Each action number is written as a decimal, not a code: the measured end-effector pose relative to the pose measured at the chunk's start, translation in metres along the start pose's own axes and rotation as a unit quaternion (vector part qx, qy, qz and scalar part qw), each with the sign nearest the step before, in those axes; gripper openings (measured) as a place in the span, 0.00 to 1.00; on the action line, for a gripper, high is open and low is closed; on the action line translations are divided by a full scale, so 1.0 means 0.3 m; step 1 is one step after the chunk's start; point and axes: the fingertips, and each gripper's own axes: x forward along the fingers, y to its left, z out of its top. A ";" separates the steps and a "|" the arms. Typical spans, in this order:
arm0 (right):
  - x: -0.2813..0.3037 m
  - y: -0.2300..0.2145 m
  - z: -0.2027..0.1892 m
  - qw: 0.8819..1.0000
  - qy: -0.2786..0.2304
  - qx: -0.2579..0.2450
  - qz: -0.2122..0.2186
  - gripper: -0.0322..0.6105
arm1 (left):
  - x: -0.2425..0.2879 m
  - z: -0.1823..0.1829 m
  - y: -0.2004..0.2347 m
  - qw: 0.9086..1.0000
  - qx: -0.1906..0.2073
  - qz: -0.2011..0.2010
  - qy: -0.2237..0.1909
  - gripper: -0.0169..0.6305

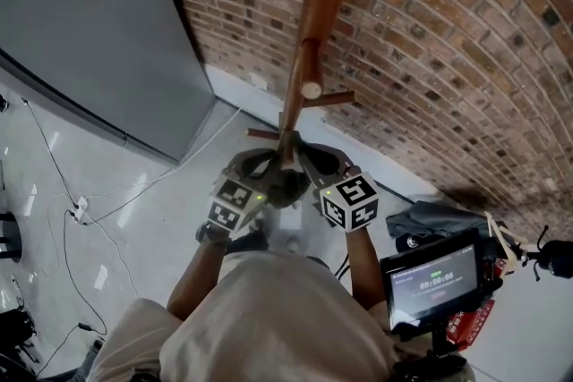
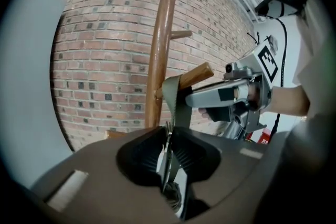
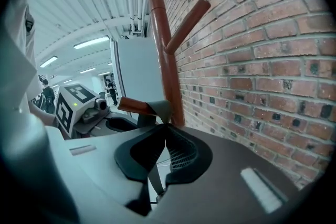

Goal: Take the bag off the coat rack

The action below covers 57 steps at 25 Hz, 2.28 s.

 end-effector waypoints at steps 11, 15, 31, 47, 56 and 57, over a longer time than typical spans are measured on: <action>-0.078 0.010 0.078 0.999 -0.033 0.009 0.021 0.06 | -0.053 0.087 -0.008 0.999 -0.007 0.021 -0.027 0.10; -0.100 0.028 0.107 0.998 -0.045 0.005 0.031 0.06 | -0.077 0.119 -0.010 0.999 -0.005 0.030 -0.037 0.10; -0.215 0.096 0.281 0.991 -0.113 -0.006 0.070 0.06 | -0.190 0.277 -0.045 0.994 0.006 0.054 -0.096 0.11; -0.301 0.160 0.435 0.982 -0.160 -0.005 0.103 0.06 | -0.286 0.417 -0.081 0.987 0.040 0.043 -0.150 0.11; -0.317 0.186 0.511 0.978 -0.175 -0.020 0.114 0.06 | -0.331 0.493 -0.091 0.983 0.054 0.043 -0.173 0.11; -0.320 0.190 0.518 0.977 -0.176 -0.020 0.115 0.06 | -0.340 0.503 -0.090 0.982 0.053 0.044 -0.178 0.11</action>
